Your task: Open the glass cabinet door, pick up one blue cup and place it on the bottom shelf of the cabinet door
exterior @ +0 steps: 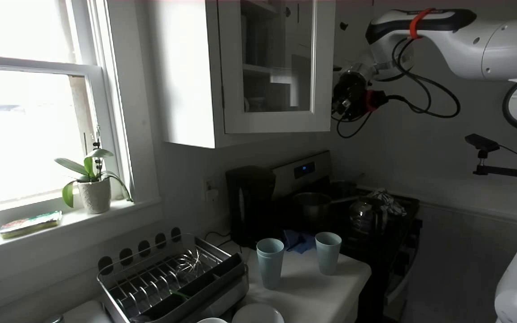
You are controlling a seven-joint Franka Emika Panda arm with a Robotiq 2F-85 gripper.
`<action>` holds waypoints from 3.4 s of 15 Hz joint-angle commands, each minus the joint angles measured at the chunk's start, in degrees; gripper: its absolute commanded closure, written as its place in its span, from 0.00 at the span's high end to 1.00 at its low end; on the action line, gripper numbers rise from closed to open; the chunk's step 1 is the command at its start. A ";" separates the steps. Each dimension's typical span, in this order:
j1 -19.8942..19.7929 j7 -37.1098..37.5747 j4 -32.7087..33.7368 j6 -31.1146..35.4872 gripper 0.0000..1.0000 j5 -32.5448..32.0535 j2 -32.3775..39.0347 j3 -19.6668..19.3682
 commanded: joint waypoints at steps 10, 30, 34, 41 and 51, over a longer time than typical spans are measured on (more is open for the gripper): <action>0.94 9.34 -7.74 -14.95 1.00 5.39 -5.54 1.70; 2.89 -1.37 -24.15 38.98 1.00 -31.85 -7.50 4.49; 2.90 -1.35 -25.93 41.29 1.00 -32.46 -7.73 4.46; 2.66 6.63 -31.81 45.96 1.00 -33.88 -7.04 5.59; 3.46 20.58 -43.88 58.50 1.00 -40.46 -4.16 6.42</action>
